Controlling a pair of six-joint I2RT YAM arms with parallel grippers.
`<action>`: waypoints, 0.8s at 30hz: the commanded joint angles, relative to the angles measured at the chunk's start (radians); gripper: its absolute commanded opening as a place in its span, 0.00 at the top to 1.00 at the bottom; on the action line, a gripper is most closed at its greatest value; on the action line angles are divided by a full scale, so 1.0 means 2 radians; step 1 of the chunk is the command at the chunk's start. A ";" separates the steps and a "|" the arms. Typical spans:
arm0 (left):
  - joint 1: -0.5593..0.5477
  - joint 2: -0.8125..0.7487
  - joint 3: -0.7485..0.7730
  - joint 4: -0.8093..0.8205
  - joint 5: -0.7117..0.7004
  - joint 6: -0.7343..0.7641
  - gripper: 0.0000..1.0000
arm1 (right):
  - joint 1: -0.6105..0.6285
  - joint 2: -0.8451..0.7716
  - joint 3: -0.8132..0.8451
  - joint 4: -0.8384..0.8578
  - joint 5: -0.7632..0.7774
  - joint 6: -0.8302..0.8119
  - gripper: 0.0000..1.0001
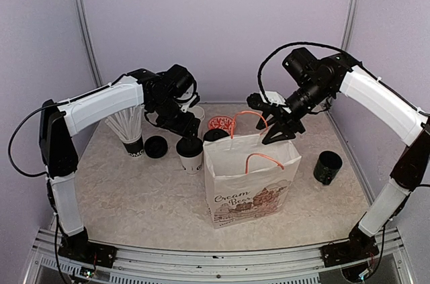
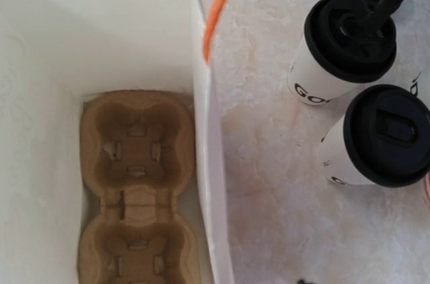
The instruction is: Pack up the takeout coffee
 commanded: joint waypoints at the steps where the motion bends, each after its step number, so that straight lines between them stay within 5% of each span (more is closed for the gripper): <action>1: -0.007 0.026 0.023 -0.030 0.000 0.003 0.18 | -0.001 0.006 0.010 -0.011 -0.006 -0.001 0.49; 3: -0.010 0.034 0.026 -0.033 0.001 0.005 0.02 | -0.001 0.006 0.010 -0.012 -0.007 -0.001 0.49; 5: -0.011 0.038 0.028 -0.033 -0.001 0.004 0.01 | -0.001 0.007 0.010 -0.013 -0.007 -0.001 0.49; 24: -0.008 0.057 0.036 -0.033 0.007 0.005 0.14 | 0.002 0.009 0.008 -0.013 -0.002 0.001 0.49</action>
